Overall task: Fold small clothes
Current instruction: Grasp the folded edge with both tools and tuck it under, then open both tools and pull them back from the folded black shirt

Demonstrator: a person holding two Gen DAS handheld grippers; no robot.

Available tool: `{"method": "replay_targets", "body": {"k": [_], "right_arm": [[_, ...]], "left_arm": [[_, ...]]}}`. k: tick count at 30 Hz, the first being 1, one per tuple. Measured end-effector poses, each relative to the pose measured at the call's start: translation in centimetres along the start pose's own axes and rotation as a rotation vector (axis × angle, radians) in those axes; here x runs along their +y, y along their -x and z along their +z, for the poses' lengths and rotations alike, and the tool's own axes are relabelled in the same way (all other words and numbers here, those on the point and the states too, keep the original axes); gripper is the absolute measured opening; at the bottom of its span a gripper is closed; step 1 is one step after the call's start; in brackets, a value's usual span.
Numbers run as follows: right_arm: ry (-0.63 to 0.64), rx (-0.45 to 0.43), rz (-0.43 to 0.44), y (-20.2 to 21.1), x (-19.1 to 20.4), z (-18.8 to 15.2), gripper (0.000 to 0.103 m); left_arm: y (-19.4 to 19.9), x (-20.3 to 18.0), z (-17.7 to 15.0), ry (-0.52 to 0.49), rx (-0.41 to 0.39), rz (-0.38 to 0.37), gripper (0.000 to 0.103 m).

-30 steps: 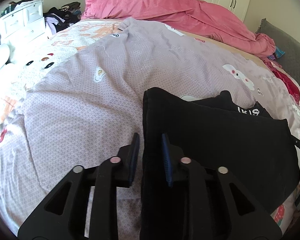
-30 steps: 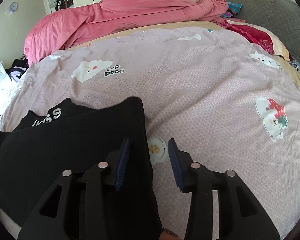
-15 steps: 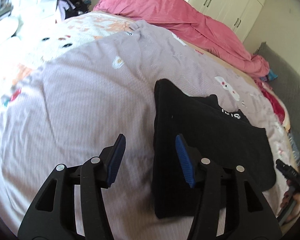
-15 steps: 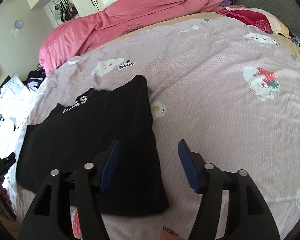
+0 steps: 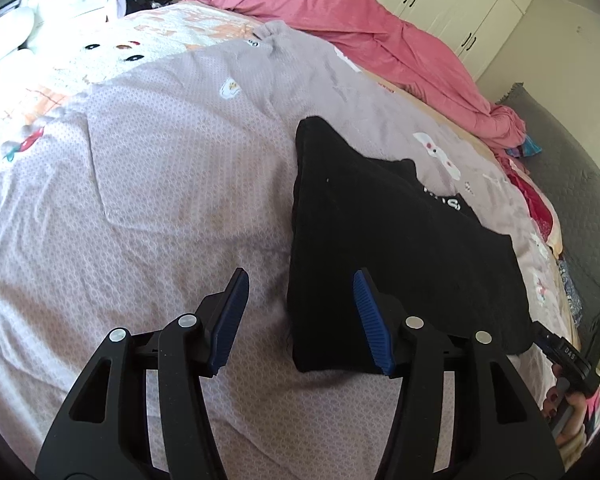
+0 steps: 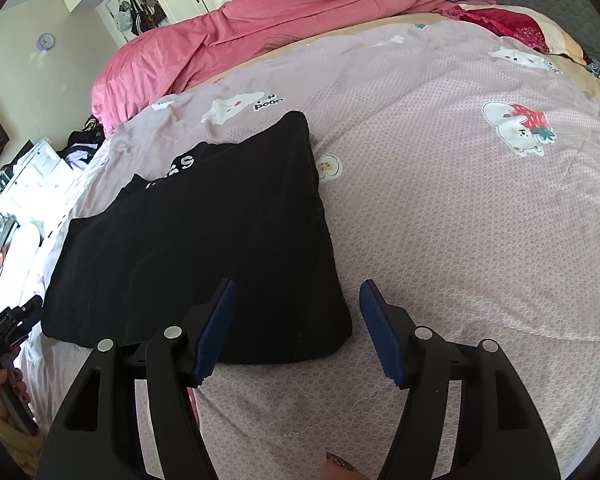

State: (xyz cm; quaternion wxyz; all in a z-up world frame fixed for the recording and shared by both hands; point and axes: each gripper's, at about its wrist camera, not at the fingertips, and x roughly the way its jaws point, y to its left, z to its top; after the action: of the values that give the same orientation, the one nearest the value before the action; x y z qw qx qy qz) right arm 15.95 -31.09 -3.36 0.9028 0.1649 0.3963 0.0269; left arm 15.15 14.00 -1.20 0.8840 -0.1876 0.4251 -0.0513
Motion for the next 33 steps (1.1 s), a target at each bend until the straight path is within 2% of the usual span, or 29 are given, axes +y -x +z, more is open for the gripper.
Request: {"method": "replay_targets", "body": {"k": [1, 6, 8, 9, 10, 11, 12, 14, 17, 21, 24, 29, 33], "right_arm": [[-0.002, 0.002, 0.002, -0.2, -0.1, 0.0, 0.063], [-0.028, 0.019, 0.011, -1.3, -0.4, 0.2, 0.063], [-0.041, 0.025, 0.018, -1.7, -0.6, 0.3, 0.062], [-0.049, 0.027, 0.023, -1.9, -0.7, 0.3, 0.062], [-0.052, 0.027, 0.031, -2.0, -0.7, 0.3, 0.056], [-0.054, 0.027, 0.038, -2.1, -0.7, 0.3, 0.045], [-0.056, 0.027, 0.038, -2.1, -0.7, 0.3, 0.042], [-0.056, 0.018, 0.048, -1.9, -0.7, 0.4, 0.023], [-0.052, -0.019, 0.074, -0.6, -0.7, 0.6, 0.011], [-0.021, -0.043, 0.055, 0.4, -0.6, 0.5, 0.011], [-0.003, -0.017, 0.004, -0.3, -0.8, 0.0, 0.011], [0.003, -0.011, -0.053, -0.8, -0.9, -0.7, 0.024], [0.002, -0.011, -0.084, -0.5, -1.1, -1.0, 0.034]], "left_arm": [[-0.1, 0.0, -0.1, 0.003, 0.006, 0.001, 0.058], [-1.1, 0.2, -0.7, 0.019, 0.038, -0.006, 0.058], [-1.8, 0.0, -0.9, 0.023, 0.056, -0.013, 0.055], [-1.9, 0.0, -1.0, 0.03, 0.062, -0.025, 0.046], [-2.1, -0.1, -1.0, 0.039, 0.068, -0.039, 0.034], [-2.3, -0.3, -1.1, 0.041, 0.075, -0.056, 0.027], [-2.3, -0.5, -1.1, 0.035, 0.078, -0.067, 0.017], [-2.0, -1.1, -1.0, 0.012, 0.072, -0.06, 0.012], [-1.1, -1.4, -0.6, -0.01, 0.065, -0.063, 0.011], [-0.4, -1.3, -0.6, -0.022, 0.058, -0.056, 0.011], [-0.5, -1.0, -1.0, -0.026, 0.064, -0.04, 0.011], [-1.0, -0.4, -1.3, -0.026, 0.079, -0.027, 0.015], [-0.9, -0.4, -1.4, -0.037, 0.077, -0.002, 0.022]]}}
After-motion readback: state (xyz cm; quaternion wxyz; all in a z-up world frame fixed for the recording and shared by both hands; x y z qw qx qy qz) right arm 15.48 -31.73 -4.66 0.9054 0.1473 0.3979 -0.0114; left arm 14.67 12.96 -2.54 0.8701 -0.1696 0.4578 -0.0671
